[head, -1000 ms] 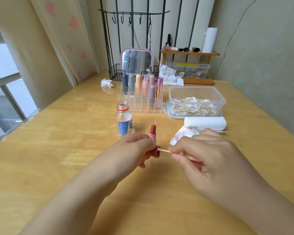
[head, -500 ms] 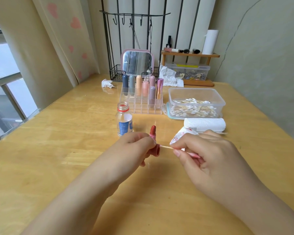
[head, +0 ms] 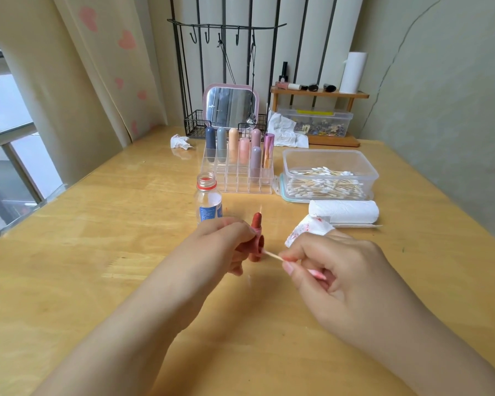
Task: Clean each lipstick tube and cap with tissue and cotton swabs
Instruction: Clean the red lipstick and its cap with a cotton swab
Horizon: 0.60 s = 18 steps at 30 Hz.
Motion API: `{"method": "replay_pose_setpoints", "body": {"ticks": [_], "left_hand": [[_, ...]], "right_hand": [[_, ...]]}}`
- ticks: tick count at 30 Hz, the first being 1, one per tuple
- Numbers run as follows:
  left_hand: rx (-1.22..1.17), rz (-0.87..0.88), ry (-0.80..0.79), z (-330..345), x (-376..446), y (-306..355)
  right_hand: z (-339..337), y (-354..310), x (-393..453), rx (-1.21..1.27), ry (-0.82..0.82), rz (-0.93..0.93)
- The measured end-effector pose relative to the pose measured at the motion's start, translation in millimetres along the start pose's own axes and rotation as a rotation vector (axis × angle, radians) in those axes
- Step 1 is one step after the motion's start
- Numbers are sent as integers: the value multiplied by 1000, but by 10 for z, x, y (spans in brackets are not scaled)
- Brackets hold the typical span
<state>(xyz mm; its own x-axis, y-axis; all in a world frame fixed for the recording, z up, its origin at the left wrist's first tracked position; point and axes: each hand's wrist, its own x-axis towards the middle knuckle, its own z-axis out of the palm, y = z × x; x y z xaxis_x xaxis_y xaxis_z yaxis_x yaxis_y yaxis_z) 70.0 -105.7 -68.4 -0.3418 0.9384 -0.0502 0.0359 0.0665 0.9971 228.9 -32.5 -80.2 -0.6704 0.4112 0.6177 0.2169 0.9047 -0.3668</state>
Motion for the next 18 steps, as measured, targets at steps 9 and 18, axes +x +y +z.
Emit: {"method": "replay_pose_setpoints", "body": {"ticks": [9,18], "left_hand": [[142,-2,21,-16,3,-72],[84,-17,19,-9,3,-51]], "right_hand": [[9,-17,23,-94,63,-23],[-50,-20,37,-167,113,-148]]}}
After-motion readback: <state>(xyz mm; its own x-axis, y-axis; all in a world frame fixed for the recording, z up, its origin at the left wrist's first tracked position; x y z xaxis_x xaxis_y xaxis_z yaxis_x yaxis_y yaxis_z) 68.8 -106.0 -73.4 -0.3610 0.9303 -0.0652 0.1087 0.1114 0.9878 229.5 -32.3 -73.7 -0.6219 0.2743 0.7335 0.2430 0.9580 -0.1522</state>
